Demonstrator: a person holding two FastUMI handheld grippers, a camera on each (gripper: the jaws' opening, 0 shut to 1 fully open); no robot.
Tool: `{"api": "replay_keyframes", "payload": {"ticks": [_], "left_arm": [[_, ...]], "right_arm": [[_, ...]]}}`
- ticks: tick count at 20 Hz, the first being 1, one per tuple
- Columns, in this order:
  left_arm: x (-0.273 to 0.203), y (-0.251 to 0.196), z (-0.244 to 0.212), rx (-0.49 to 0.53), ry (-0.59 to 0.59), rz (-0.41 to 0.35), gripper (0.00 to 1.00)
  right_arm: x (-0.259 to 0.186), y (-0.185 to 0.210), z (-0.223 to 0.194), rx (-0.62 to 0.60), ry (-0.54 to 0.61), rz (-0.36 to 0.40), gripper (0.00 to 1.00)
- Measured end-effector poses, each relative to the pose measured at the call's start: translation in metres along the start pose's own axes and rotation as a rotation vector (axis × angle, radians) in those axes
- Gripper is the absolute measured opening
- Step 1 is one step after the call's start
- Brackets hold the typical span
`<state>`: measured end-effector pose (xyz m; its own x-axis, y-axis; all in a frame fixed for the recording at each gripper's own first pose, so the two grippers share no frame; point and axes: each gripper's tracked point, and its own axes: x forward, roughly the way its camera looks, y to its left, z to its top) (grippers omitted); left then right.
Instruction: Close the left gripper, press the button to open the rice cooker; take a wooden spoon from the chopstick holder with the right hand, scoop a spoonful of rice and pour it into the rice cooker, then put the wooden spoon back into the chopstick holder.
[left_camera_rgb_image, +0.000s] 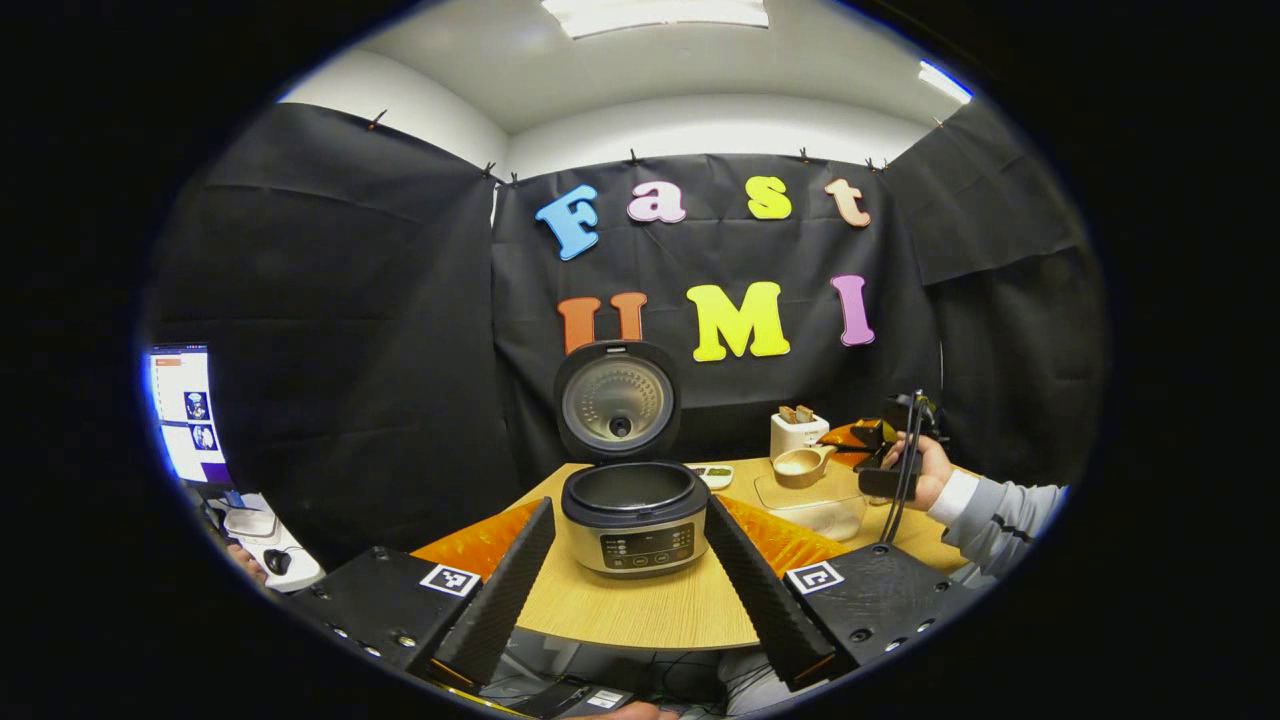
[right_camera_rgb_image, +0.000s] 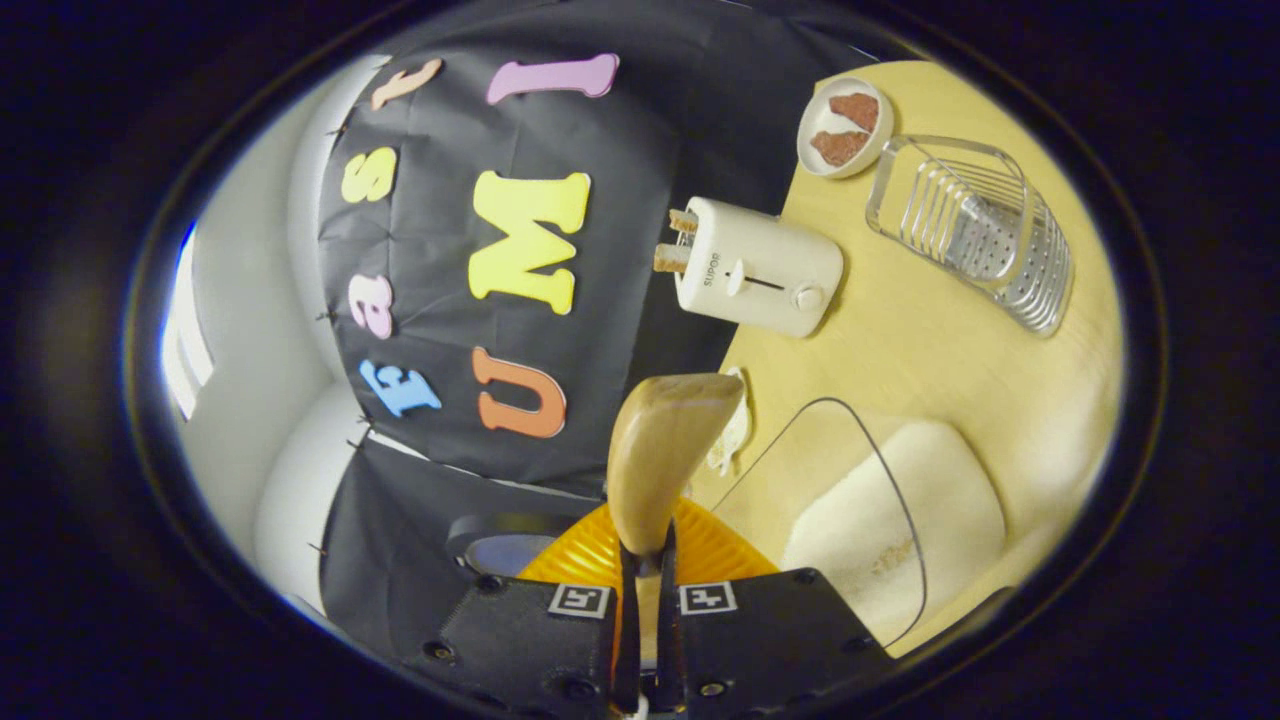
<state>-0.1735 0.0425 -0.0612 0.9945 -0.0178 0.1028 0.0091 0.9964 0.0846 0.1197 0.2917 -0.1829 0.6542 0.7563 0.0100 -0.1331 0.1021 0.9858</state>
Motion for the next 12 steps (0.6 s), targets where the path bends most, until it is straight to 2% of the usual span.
{"api": "replay_keyframes", "payload": {"ticks": [3, 6, 12], "left_arm": [[-0.008, 0.008, 0.005, 0.001, -0.005, 0.012, 0.96], [-0.016, 0.014, 0.009, 0.006, -0.016, 0.018, 0.96], [-0.027, 0.027, 0.005, 0.014, -0.025, 0.034, 0.96]], "right_arm": [[0.0, 0.026, -0.004, 0.089, -0.005, 0.065, 0.12], [0.01, 0.038, -0.018, 0.134, 0.007, 0.058, 0.11], [0.044, 0.067, -0.061, -0.069, 0.059, -0.01, 0.12]]}}
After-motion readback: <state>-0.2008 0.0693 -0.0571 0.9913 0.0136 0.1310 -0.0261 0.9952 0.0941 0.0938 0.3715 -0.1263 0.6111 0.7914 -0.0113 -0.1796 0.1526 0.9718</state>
